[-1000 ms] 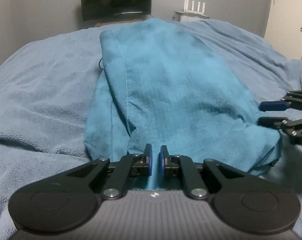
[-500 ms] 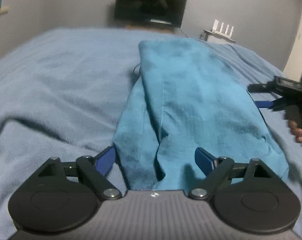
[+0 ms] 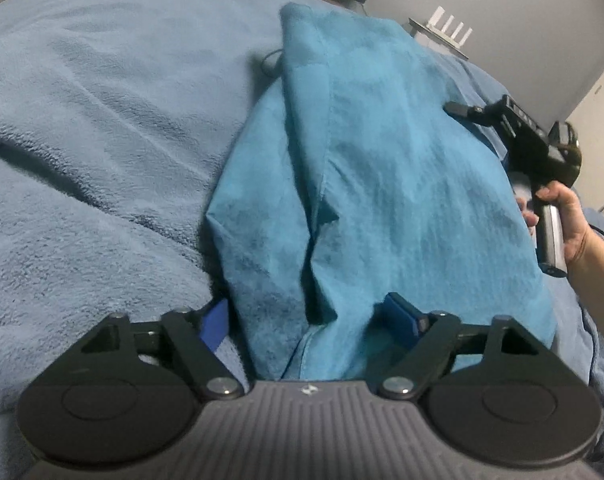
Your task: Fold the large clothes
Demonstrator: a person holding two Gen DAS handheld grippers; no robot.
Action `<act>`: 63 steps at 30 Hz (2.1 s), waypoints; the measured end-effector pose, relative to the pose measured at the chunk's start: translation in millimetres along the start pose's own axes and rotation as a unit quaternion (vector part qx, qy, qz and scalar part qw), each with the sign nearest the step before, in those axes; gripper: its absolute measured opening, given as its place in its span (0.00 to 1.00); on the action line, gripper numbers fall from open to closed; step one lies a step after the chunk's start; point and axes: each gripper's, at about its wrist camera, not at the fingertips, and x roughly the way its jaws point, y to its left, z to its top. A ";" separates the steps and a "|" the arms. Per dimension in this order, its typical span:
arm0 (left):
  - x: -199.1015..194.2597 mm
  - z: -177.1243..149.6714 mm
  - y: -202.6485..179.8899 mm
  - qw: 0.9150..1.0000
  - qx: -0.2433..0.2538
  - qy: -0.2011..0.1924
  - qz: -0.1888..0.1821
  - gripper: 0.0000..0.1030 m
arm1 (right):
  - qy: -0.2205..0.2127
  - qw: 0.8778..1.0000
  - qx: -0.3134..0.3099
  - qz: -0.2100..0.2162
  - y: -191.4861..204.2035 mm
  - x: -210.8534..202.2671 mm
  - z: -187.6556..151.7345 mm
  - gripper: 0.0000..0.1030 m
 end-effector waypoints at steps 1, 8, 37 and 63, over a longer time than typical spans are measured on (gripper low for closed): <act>0.7 -0.4 -1.1 1.000 0.002 0.001 -0.001 0.69 | -0.008 1.000 -0.011 -0.006 4.9 -2.3 -0.9 0.92; 6.6 -0.6 -18.4 0.999 0.034 0.002 0.011 0.66 | -0.095 0.992 -0.082 -0.013 42.6 -62.0 -38.5 0.71; 66.8 -24.0 -175.3 0.985 0.153 -0.030 -0.070 0.59 | -0.177 0.929 -0.213 -0.244 63.8 -150.6 55.8 0.71; 54.6 -45.7 -178.5 0.983 0.167 -0.048 -0.052 0.65 | -0.079 0.905 -0.332 -0.253 125.9 -241.0 -119.8 0.49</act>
